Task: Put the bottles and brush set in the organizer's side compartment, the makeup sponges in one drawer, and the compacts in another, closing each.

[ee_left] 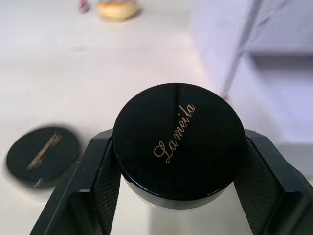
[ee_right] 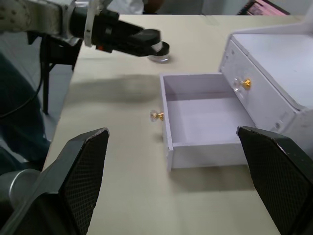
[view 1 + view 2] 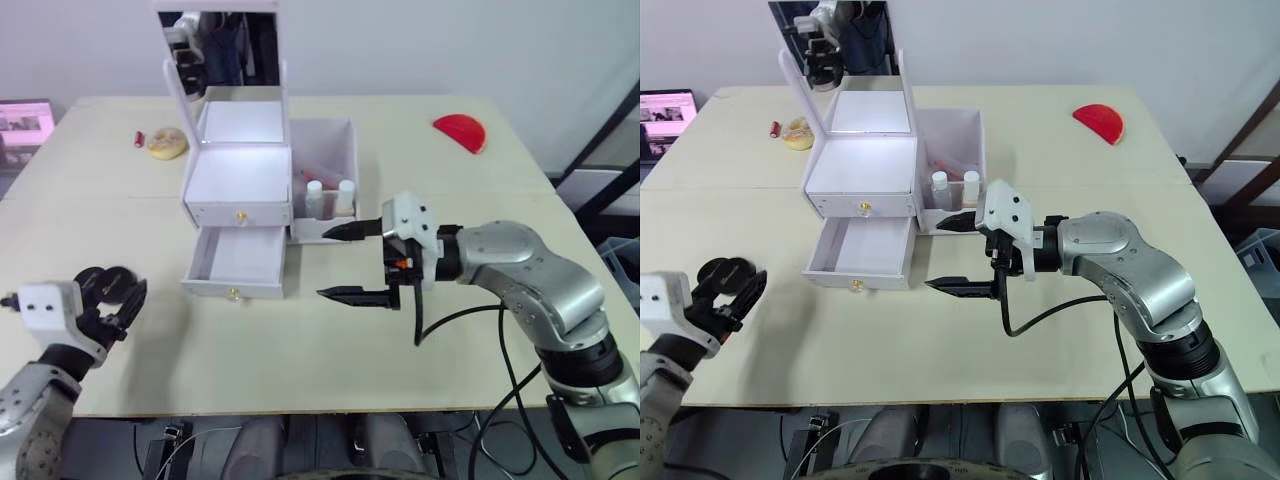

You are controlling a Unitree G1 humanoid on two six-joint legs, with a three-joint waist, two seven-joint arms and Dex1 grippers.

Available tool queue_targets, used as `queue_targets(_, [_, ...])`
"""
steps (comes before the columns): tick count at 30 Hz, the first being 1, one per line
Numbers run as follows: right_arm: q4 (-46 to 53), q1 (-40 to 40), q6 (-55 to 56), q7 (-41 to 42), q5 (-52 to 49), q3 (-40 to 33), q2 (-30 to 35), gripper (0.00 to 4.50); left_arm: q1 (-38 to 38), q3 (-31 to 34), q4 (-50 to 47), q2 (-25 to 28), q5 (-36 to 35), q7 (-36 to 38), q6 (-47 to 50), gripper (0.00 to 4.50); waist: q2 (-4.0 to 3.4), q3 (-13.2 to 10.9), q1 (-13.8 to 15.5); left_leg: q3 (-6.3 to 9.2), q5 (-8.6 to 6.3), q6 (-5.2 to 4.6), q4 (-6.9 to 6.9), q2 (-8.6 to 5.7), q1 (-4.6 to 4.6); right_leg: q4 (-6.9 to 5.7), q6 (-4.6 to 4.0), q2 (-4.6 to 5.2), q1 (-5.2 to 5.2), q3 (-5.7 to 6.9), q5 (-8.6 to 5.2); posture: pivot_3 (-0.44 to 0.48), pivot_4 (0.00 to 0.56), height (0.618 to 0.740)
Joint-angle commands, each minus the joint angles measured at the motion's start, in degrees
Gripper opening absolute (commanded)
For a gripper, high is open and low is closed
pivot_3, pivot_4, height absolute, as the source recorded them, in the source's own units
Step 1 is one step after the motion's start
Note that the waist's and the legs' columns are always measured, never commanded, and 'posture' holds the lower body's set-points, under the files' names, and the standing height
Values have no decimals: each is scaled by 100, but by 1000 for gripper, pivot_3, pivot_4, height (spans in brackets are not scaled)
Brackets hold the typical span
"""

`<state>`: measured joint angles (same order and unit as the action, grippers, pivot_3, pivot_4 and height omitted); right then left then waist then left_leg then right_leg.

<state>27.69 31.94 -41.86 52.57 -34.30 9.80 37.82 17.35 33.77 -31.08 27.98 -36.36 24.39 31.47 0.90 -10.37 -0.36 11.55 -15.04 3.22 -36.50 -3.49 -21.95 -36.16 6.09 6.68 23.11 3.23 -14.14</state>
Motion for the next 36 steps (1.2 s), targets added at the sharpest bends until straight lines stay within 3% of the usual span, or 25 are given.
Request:
queue_targets(1, [120, 34, -37, -67, -74, -192, 20, 4500, -139, -2, -320, 354, -542, 353, 252, 2660, -9, 0, 20, -27, 28, 47, 51, 8, 10, 7, -7, 4, 17, -16, 4, 0, 150, 739])
queue_targets(5, [184, -48, -19, -112, -21, -158, 31, 4500, -630, -470, -103, 784, -707, 746, 443, 2660, -10, 2, 63, -77, 27, 49, 60, 25, 22, 17, -52, 3, 20, -34, 0, 0, 150, 739])
queue_targets(11, [337, -170, -36, -177, -8, -210, 92, 4500, -1468, -1166, 660, 1071, -462, 1050, 479, 2660, -8, 2, 101, -142, 26, 49, 60, 24, 42, 35, -38, 4, 16, -97, -9, 0, 150, 739])
queue_targets(24, [635, -394, -191, -432, -68, -319, 160, 4500, -1902, -1776, 968, 1062, -92, 1236, 501, 2660, -7, 2, 102, -179, 25, 49, 98, 25, 44, 91, -7, 3, 24, -141, 35, 0, 150, 739])
queue_targets(36, [679, -398, -238, -523, -56, -306, 148, 4500, -1901, -1823, 848, 1176, -13, 1198, 700, 2660, -7, 2, 102, -182, 25, 49, 98, 25, 45, 94, 1, 3, 24, -145, 35, 0, 150, 739])
